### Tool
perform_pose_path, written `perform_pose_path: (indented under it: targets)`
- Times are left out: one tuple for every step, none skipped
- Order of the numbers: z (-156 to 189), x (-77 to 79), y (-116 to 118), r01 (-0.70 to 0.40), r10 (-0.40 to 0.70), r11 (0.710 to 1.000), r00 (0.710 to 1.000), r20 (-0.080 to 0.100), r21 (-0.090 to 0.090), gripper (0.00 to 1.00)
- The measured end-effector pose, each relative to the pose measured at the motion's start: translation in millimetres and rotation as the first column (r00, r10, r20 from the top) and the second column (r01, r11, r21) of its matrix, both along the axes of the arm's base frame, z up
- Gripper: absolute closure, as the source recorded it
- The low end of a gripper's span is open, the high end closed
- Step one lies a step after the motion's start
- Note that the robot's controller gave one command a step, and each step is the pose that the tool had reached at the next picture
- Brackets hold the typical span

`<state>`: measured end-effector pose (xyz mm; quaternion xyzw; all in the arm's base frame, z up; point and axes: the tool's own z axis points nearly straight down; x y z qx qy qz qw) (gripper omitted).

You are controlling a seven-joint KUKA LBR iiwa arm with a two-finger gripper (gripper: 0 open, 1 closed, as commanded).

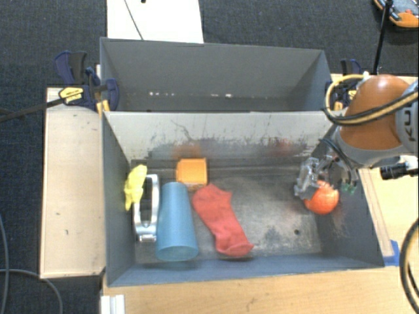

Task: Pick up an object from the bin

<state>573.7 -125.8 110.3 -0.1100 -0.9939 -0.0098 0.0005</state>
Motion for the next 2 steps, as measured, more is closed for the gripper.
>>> perform_pose_path:
  targets:
    - [4.1, -31.2, -20.2, -0.065, 0.065, 0.998, 0.998, -0.001, -0.012, 0.0]
    - [4.6, -31.4, -24.7, -0.061, 0.061, 0.998, 0.998, 0.0, -0.018, 0.0]
